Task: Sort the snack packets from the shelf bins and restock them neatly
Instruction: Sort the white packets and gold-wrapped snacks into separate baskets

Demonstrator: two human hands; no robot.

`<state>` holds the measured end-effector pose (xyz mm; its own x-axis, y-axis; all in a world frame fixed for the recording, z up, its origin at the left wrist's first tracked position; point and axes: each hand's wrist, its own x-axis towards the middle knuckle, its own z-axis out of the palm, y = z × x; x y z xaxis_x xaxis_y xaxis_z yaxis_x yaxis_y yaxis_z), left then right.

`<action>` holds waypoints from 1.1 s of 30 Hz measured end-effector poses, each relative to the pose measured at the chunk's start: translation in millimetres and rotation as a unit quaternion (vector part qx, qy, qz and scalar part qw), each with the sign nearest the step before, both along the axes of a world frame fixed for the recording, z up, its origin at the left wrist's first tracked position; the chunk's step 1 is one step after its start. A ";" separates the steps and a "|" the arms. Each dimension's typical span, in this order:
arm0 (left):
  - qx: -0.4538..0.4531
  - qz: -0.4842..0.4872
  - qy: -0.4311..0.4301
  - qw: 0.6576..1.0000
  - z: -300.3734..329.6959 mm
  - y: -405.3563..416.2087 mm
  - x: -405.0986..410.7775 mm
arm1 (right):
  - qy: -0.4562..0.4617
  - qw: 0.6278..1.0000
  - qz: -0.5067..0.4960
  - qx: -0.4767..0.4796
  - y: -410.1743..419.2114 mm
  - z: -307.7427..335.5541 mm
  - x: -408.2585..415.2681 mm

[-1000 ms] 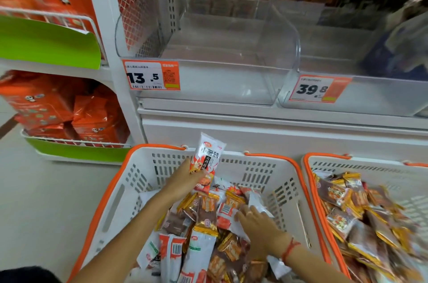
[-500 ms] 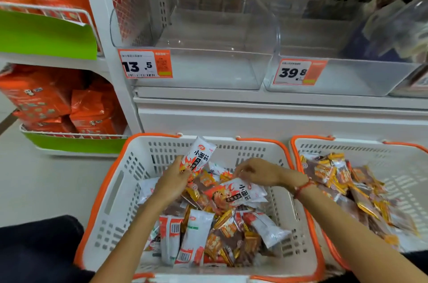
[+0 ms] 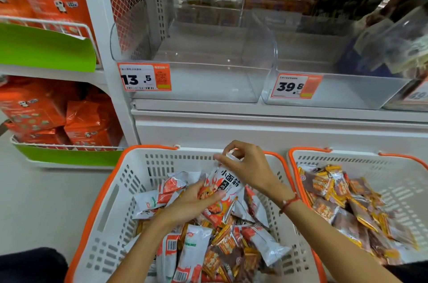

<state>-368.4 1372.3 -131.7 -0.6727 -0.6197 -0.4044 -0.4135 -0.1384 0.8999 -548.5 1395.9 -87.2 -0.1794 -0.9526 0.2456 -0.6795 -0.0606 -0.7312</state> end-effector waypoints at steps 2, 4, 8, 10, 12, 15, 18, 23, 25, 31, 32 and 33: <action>-0.019 0.048 0.015 0.999 2.0 -2.1 2.9 | -0.048 0.995 0.023 0.084 -3.8 7.2 -5.8; -0.020 0.057 0.011 0.998 1.2 -6.8 5.2 | -0.093 0.985 0.059 0.132 -6.4 9.2 -11.3; 0.009 -0.004 0.015 1.000 8.0 -7.5 1.7 | -0.112 0.989 0.036 0.093 -4.6 0.6 -7.2; 0.012 -0.005 0.014 1.000 9.4 -7.3 -2.5 | -0.107 0.990 0.025 0.086 -3.2 -3.3 -2.1; 0.020 0.019 0.016 0.999 8.3 -6.5 -7.1 | -0.091 0.993 0.022 0.077 -2.8 -6.5 2.4; 0.022 0.065 0.013 0.998 8.6 -2.5 -9.8 | -0.091 0.993 0.014 0.071 -2.0 -7.6 9.5; -0.007 0.104 0.024 0.994 6.2 -1.6 -10.2 | -0.093 0.990 -0.039 0.099 -2.6 -13.2 15.1; -0.026 0.154 0.058 0.986 6.0 -0.6 -5.9 | -0.291 0.918 0.005 0.271 1.5 -27.8 3.0; -0.032 0.213 0.068 0.974 5.0 -7.3 5.6 | -0.269 0.920 0.019 0.284 7.5 -35.6 -13.5; -0.010 0.292 0.060 0.955 -13.1 -33.4 44.7 | 0.033 0.913 -0.020 0.406 17.8 -118.6 -54.4; -0.004 0.293 0.052 0.955 -16.8 -34.8 48.7 | 0.041 0.906 -0.017 0.420 18.1 -126.9 -51.7; 0.003 0.295 0.046 0.954 -21.0 -35.9 51.9 | 0.041 0.907 -0.018 0.419 17.9 -133.6 -46.4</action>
<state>-316.5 1336.4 -152.7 -0.2395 -0.8998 -0.3647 -0.1811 -0.3277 0.9273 -594.9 1413.8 -220.8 -0.2286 -0.8045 -0.5482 -0.7236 0.5171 -0.4572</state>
